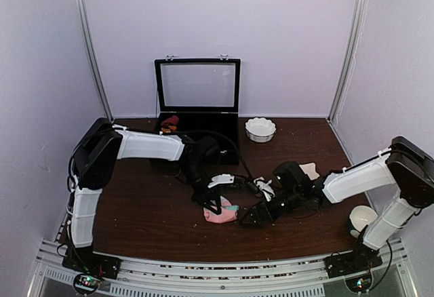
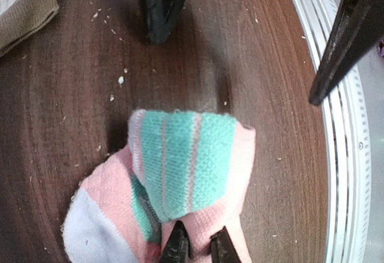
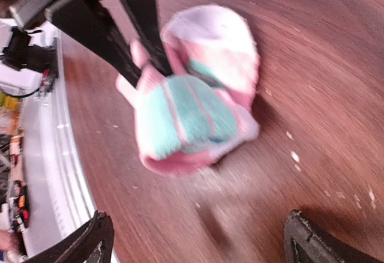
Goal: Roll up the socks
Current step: Roll the sock at the center of the board.
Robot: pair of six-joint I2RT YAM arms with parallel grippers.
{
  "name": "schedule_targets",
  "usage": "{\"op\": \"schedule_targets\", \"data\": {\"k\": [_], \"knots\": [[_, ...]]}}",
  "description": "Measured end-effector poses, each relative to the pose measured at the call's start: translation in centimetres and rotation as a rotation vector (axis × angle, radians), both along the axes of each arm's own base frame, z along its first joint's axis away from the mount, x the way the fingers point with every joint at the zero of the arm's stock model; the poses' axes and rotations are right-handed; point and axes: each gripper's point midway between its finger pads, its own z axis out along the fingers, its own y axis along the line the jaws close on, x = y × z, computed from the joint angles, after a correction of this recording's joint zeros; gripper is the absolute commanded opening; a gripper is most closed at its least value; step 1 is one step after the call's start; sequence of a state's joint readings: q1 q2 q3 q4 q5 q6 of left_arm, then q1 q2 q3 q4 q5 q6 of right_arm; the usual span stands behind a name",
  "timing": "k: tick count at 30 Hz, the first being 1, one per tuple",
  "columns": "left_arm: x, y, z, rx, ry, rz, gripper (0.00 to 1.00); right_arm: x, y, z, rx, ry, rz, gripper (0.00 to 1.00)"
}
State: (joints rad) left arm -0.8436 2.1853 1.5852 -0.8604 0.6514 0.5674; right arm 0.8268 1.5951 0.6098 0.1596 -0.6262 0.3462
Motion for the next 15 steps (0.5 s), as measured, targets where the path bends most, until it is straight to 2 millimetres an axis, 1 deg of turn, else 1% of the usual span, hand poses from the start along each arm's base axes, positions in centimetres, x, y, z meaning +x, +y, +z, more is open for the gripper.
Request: {"op": "schedule_targets", "data": {"k": [2, 5, 7, 8, 10, 11, 12, 14, 15], "knots": [[-0.1, 0.1, 0.1, -0.001, -0.002, 0.013, 0.04, -0.4, -0.5, 0.1, -0.041, -0.024, -0.024, 1.00], [-0.1, 0.5, 0.1, 0.005, -0.016, 0.030, 0.04, -1.6, -1.6, -0.2, -0.152, -0.089, -0.064, 1.00], [-0.1, 1.0, 0.2, 0.014, -0.033, 0.042, 0.04, -1.9, -2.4, -0.1, -0.230, -0.178, -0.097, 1.00], [-0.1, 1.2, 0.3, 0.020, -0.044, 0.048, 0.04, -1.9, -2.7, 0.4, -0.254, -0.238, -0.117, 1.00], [0.0, 1.6, 0.3, 0.029, -0.063, 0.057, 0.03, -1.5, -3.1, 1.7, -0.254, -0.318, -0.167, 1.00], [0.1, 1.8, 0.3, 0.034, -0.072, 0.061, 0.03, -0.8, -3.5, 2.5, -0.243, -0.360, -0.220, 1.00], [0.1, 1.9, 0.4, 0.037, -0.079, 0.064, 0.03, -0.2, -3.9, 3.0, -0.236, -0.383, -0.259, 1.00], [0.2, 2.1, 0.4, 0.042, -0.087, 0.069, 0.04, 0.9, -4.4, 3.6, -0.198, -0.410, -0.321, 1.00], [0.2, 2.2, 0.4, 0.042, -0.089, 0.072, 0.04, 1.1, -4.5, 3.5, -0.189, -0.415, -0.329, 1.00]]}}
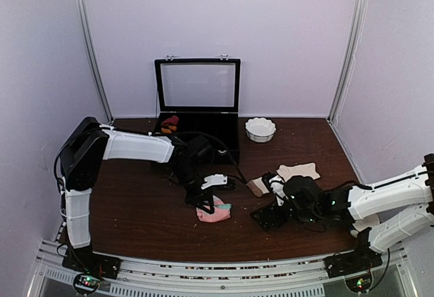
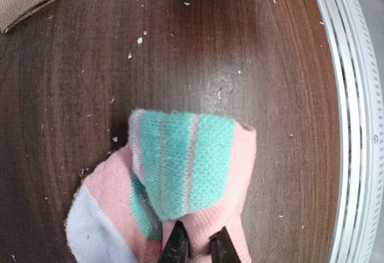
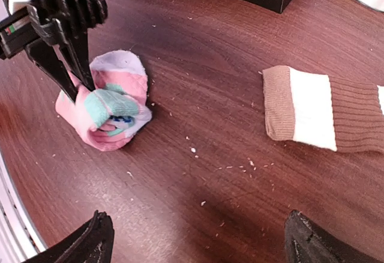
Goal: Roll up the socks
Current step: Roll the sock at the center of the board.
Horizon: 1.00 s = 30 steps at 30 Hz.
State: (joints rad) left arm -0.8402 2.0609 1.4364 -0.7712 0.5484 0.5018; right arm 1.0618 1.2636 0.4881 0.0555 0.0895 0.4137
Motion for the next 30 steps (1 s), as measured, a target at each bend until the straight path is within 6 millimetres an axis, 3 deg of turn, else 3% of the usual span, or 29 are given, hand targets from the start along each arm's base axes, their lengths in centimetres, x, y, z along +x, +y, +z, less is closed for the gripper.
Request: {"op": "schedule_targets", "data": {"k": [4, 10, 14, 22, 26, 30], "knots": [[-0.1, 0.1, 0.0, -0.004, 0.002, 0.005, 0.05, -0.3, 1.1, -0.1, -0.022, -0.073, 0.091, 0.98], [-0.1, 0.2, 0.0, -0.017, 0.018, 0.009, 0.06, -3.1, 4.5, 0.0, -0.125, -0.264, 0.352, 0.83], [0.0, 0.3, 0.0, -0.021, 0.035, 0.015, 0.06, -2.6, 6.8, -0.2, -0.215, -0.339, 0.469, 0.79], [-0.1, 0.4, 0.0, -0.030, 0.055, 0.018, 0.07, -1.1, 12.6, 1.5, -0.288, -0.481, 0.645, 0.68], [-0.1, 0.4, 0.0, -0.032, 0.055, 0.015, 0.07, -0.9, 14.2, 0.4, -0.315, -0.471, 0.731, 0.66], [-0.1, 0.5, 0.0, -0.032, 0.058, 0.011, 0.07, -0.5, 13.9, -2.0, -0.343, -0.414, 0.789, 0.60]]}}
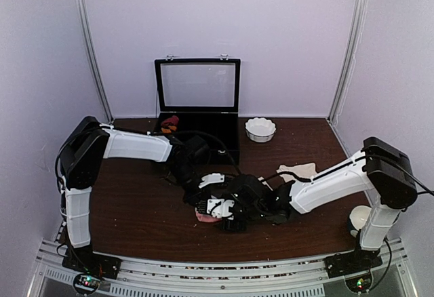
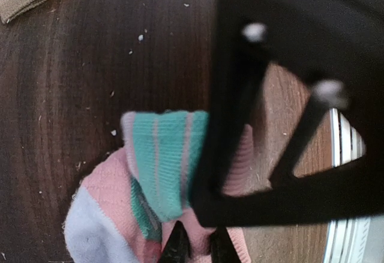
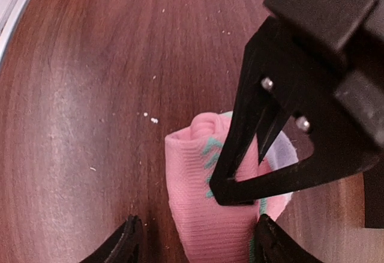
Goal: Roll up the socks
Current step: Roll the sock at the center of the board.
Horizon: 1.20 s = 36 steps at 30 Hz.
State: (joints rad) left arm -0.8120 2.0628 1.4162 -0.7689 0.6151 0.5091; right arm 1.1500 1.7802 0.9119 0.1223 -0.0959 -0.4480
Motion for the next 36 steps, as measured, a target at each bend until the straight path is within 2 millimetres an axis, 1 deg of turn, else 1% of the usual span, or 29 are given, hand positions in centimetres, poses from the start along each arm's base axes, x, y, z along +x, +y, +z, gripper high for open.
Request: {"op": "schedule_targets", "data": {"k": [1, 3, 6, 7, 8, 9, 10, 11, 12, 15, 22, 24, 29, 31, 33, 34, 35, 36], "knots": [[0.0, 0.0, 0.0, -0.001, 0.000, -0.002, 0.07, 0.2, -0.2, -0.5, -0.011, 0.011, 0.005, 0.58], [0.0, 0.0, 0.0, -0.002, 0.000, -0.004, 0.07, 0.6, -0.1, -0.8, -0.021, 0.022, 0.013, 0.54], [-0.1, 0.1, 0.0, -0.002, 0.008, -0.007, 0.07, 1.1, 0.3, -0.7, -0.029, 0.021, 0.026, 0.41], [-0.2, 0.1, 0.0, -0.001, 0.011, -0.008, 0.07, 1.1, 0.3, -0.7, -0.034, 0.019, 0.030, 0.38], [-0.3, 0.2, 0.0, 0.002, 0.014, -0.010, 0.08, 1.2, 0.4, -0.7, -0.038, 0.020, 0.036, 0.37], [-0.3, 0.3, 0.0, 0.004, 0.016, -0.011, 0.08, 1.2, 0.5, -0.7, -0.044, 0.024, 0.039, 0.39], [-0.3, 0.3, 0.0, 0.004, 0.016, -0.012, 0.08, 1.2, 0.6, -0.7, -0.052, 0.024, 0.045, 0.74], [-0.4, 0.4, 0.0, 0.006, 0.019, -0.012, 0.08, 1.3, 0.6, -0.8, -0.058, 0.026, 0.045, 0.97], [-0.4, 0.4, 0.0, 0.008, 0.021, -0.012, 0.08, 1.3, 0.7, -0.9, -0.061, 0.029, 0.041, 1.00], [-0.4, 0.5, 0.0, 0.005, 0.022, -0.015, 0.08, 1.2, 0.4, -2.1, -0.093, 0.037, 0.041, 1.00], [-0.6, 0.6, 0.0, 0.003, 0.027, -0.029, 0.08, 1.8, 0.4, -1.9, -0.086, 0.028, 0.000, 1.00], [-0.6, 0.6, 0.0, 0.002, 0.028, -0.029, 0.07, 2.0, 0.2, -1.9, -0.077, 0.028, -0.040, 1.00], [-0.4, 0.7, 0.1, -0.002, 0.031, -0.023, 0.07, 2.9, -1.4, -1.7, -0.073, 0.017, -0.169, 1.00], [-0.4, 0.8, 0.1, 0.001, 0.034, -0.021, 0.07, 3.5, -2.8, -1.5, -0.056, 0.010, -0.268, 1.00], [-0.6, 0.9, 0.1, 0.006, 0.037, -0.023, 0.07, 4.0, -4.9, -0.9, 0.031, 0.042, -0.379, 1.00], [-0.6, 0.9, 0.1, 0.006, 0.038, -0.023, 0.07, 3.5, -6.9, -0.6, 0.108, 0.095, -0.448, 1.00], [-0.6, 0.9, 0.1, 0.008, 0.039, -0.023, 0.07, 3.8, -7.6, -0.5, 0.122, 0.102, -0.471, 0.97], [-0.6, 1.0, 0.0, 0.009, 0.040, -0.023, 0.06, 3.8, -8.8, -0.3, 0.180, 0.141, -0.514, 0.90]]}}
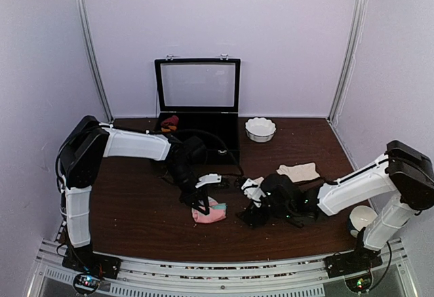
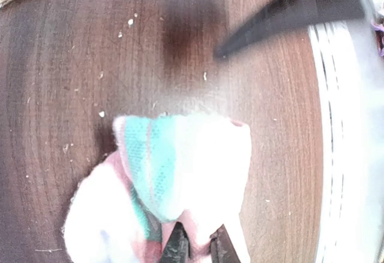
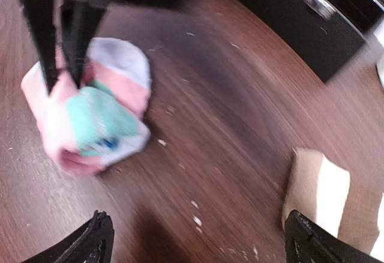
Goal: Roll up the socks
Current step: Roll the sock at the center of the board.
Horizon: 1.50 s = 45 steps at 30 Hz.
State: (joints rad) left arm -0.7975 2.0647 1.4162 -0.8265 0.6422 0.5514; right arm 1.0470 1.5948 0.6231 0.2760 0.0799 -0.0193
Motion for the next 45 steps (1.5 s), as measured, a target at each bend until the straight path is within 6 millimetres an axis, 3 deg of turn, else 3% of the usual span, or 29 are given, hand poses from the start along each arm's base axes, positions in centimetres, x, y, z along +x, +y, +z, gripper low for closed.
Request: {"op": "schedule_targets", "data": {"k": [2, 6, 9, 13, 21, 35, 41, 45], "knots": [[0.0, 0.0, 0.0, 0.001, 0.002, 0.000, 0.06, 0.2, -1.0, -0.1, 0.049, 0.038, -0.041, 0.78], [-0.1, 0.1, 0.0, 0.004, 0.004, 0.000, 0.06, -0.8, 0.8, 0.4, 0.117, 0.060, 0.037, 0.64], [-0.2, 0.1, 0.0, 0.006, 0.007, 0.000, 0.06, -2.1, 2.6, 1.1, 0.170, 0.064, 0.148, 0.62], [-0.2, 0.1, 0.0, 0.007, 0.007, 0.000, 0.06, -3.4, 4.6, 0.5, 0.170, 0.072, 0.294, 0.60], [-0.2, 0.2, 0.0, 0.010, 0.011, 0.000, 0.06, -3.1, 8.2, 0.9, 0.154, 0.015, 0.449, 0.56], [-0.2, 0.2, 0.0, 0.011, 0.011, -0.001, 0.06, -2.9, 9.5, 0.4, 0.054, -0.085, 0.561, 0.46], [-0.4, 0.6, -0.1, 0.031, 0.018, 0.001, 0.07, -2.9, 10.4, -0.5, 0.018, -0.077, 0.592, 0.34], [-0.4, 1.1, -0.1, 0.050, 0.027, 0.007, 0.13, -2.9, 10.9, -0.7, 0.020, -0.070, 0.609, 0.27]]}}
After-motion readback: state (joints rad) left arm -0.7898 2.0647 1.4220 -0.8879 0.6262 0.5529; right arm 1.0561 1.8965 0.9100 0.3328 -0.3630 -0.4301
